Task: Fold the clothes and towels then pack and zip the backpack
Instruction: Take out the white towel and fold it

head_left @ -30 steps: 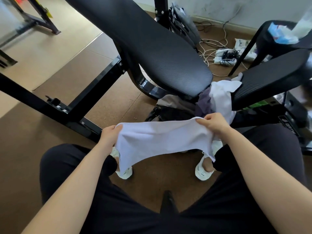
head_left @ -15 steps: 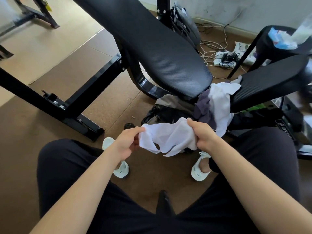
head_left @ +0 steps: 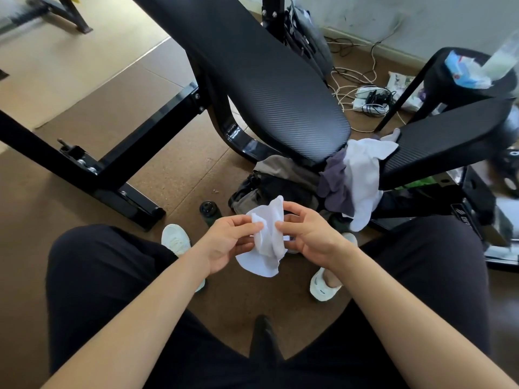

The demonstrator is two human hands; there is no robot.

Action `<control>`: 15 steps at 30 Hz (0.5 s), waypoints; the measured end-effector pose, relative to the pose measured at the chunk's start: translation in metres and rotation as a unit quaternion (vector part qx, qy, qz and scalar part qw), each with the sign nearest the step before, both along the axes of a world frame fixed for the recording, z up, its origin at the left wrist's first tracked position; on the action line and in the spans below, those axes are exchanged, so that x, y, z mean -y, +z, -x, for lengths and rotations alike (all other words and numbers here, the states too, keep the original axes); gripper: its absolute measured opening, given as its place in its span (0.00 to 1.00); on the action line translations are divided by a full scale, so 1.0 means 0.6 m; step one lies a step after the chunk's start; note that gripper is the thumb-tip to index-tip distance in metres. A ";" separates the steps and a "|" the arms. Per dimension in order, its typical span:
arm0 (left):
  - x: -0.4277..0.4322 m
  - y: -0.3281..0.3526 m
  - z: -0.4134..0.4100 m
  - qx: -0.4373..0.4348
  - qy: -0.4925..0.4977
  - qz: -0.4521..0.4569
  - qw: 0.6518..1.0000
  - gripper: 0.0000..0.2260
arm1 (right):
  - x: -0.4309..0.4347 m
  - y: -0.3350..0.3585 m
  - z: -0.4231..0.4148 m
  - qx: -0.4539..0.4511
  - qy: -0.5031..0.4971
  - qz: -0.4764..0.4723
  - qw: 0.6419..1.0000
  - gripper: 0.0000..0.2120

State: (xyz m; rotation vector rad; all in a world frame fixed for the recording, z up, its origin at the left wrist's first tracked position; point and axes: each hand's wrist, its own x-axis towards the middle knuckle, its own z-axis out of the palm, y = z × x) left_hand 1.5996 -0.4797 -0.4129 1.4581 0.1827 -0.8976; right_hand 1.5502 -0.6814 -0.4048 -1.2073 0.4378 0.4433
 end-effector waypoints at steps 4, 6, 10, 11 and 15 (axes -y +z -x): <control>0.008 0.004 0.004 0.011 -0.001 0.012 1.000 0.11 | -0.011 -0.003 -0.001 -0.012 -0.006 0.013 1.000 0.22; 0.011 0.004 0.006 0.019 -0.009 0.019 1.000 0.14 | -0.018 -0.002 0.000 -0.014 -0.015 0.001 1.000 0.22; 0.011 -0.001 0.002 0.078 -0.042 0.012 0.996 0.13 | -0.020 -0.006 -0.004 -0.021 -0.056 -0.032 0.998 0.19; 0.009 -0.002 0.001 0.111 -0.062 0.008 0.992 0.15 | -0.018 -0.008 -0.005 -0.024 -0.062 -0.041 0.997 0.18; 0.006 -0.013 0.005 0.284 -0.161 -0.068 0.943 0.28 | -0.015 -0.013 -0.006 -0.047 -0.091 -0.088 0.991 0.16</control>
